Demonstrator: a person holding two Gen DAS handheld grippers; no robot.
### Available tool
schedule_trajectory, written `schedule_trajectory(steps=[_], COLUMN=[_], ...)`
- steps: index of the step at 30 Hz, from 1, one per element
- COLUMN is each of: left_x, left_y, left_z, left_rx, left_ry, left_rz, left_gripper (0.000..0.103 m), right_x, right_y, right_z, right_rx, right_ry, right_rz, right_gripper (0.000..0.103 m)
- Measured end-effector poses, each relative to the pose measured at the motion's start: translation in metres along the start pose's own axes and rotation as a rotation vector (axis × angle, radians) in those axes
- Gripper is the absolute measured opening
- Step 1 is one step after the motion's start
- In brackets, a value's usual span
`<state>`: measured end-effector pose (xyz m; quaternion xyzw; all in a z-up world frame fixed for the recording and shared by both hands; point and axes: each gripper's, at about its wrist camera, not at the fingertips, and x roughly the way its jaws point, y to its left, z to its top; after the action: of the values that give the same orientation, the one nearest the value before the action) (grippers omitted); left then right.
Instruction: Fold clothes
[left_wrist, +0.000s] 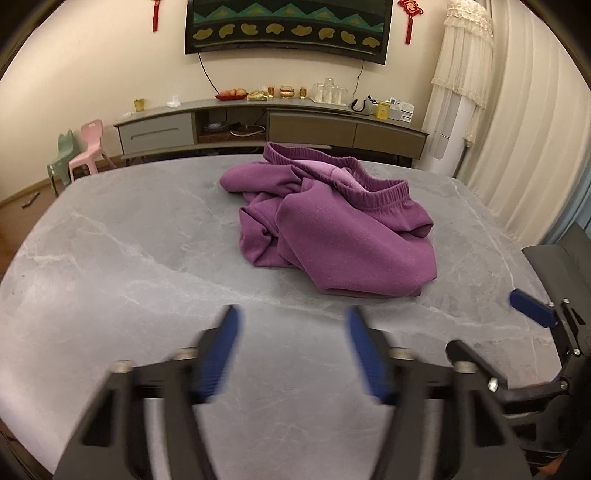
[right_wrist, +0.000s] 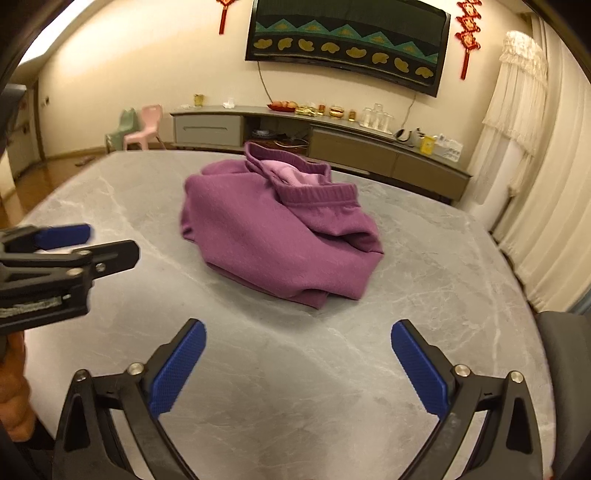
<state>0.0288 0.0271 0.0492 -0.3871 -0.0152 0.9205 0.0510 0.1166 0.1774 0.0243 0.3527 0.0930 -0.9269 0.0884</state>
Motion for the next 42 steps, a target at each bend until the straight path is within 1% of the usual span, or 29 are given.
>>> schedule_trajectory(steps=[1,2,3,4,5,10,12,13,14,15,16,17,18,20,24,27,30,32,35,38,42], left_x=[-0.002,-0.004,-0.006,-0.007,-0.009,-0.014,-0.012,-0.009,-0.006,-0.005,-0.005,-0.004,-0.004,-0.002,0.003,0.013,0.016,0.015,0.018,0.024,0.028], left_y=[-0.001,-0.002,-0.003,-0.003,-0.003,-0.003,0.000,0.002,0.004,0.004,0.004,0.003,0.002,0.001,0.004,0.009,0.015,0.018,0.023,0.030,0.036], left_z=[0.000,0.000,0.000,-0.001,0.000,0.002,0.002,0.002,0.003,0.002,0.002,0.001,0.001,0.001,0.002,0.005,0.010,0.014,0.019,0.024,0.029], left_rx=[0.004,0.009,0.012,0.013,0.014,0.013,-0.003,-0.012,-0.019,-0.021,-0.020,-0.018,-0.016,-0.017,-0.029,-0.048,-0.070,-0.078,-0.090,-0.119,-0.143], left_ry=[-0.003,-0.007,-0.008,-0.011,-0.015,-0.031,-0.025,-0.013,-0.002,0.000,-0.002,-0.006,-0.009,-0.011,-0.011,0.013,0.022,0.016,0.014,0.029,0.035], left_rz=[0.011,0.023,0.030,0.035,0.041,0.051,0.050,0.044,0.042,0.039,0.037,0.040,0.042,0.031,0.015,0.002,-0.021,-0.024,-0.021,-0.034,-0.042], left_gripper=[0.016,0.007,0.005,0.003,0.002,0.002,0.010,0.019,0.035,0.048,0.054,0.060,0.063,0.065,0.068,0.068,0.068,0.068,0.068,0.068,0.068], right_x=[0.000,0.002,0.003,0.003,0.002,-0.007,-0.006,-0.004,-0.001,0.001,0.005,0.007,0.008,0.010,0.018,0.023,0.028,0.036,0.055,0.078,0.116], right_y=[0.000,0.000,0.000,0.000,0.001,0.005,0.004,0.002,0.001,-0.001,-0.003,-0.005,-0.006,-0.009,-0.006,-0.007,-0.011,-0.014,-0.015,-0.012,-0.011], right_z=[0.000,0.000,0.000,-0.001,-0.002,-0.003,-0.005,-0.006,-0.007,-0.008,-0.008,-0.009,-0.008,-0.008,-0.009,-0.007,0.002,0.013,0.032,0.049,0.062], right_rx=[0.006,0.010,0.014,0.016,0.014,0.001,0.002,0.004,0.006,0.010,0.017,0.027,0.037,0.052,0.036,0.023,0.011,0.007,-0.003,-0.026,-0.025], right_ry=[0.015,0.035,0.050,0.055,0.054,0.023,0.010,0.010,0.010,0.012,0.016,0.018,0.016,0.016,0.041,0.055,0.056,0.066,0.086,0.108,0.181], right_rz=[0.010,0.013,0.020,0.031,0.037,0.036,0.021,0.012,0.003,0.000,0.009,0.017,0.021,0.028,0.045,0.062,0.058,0.062,0.069,0.070,0.087], right_gripper=[0.057,0.018,0.010,0.007,0.001,0.001,0.001,0.002,0.010,0.020,0.050,0.073,0.077,0.077,0.077,0.077,0.077,0.077,0.077,0.077,0.077])
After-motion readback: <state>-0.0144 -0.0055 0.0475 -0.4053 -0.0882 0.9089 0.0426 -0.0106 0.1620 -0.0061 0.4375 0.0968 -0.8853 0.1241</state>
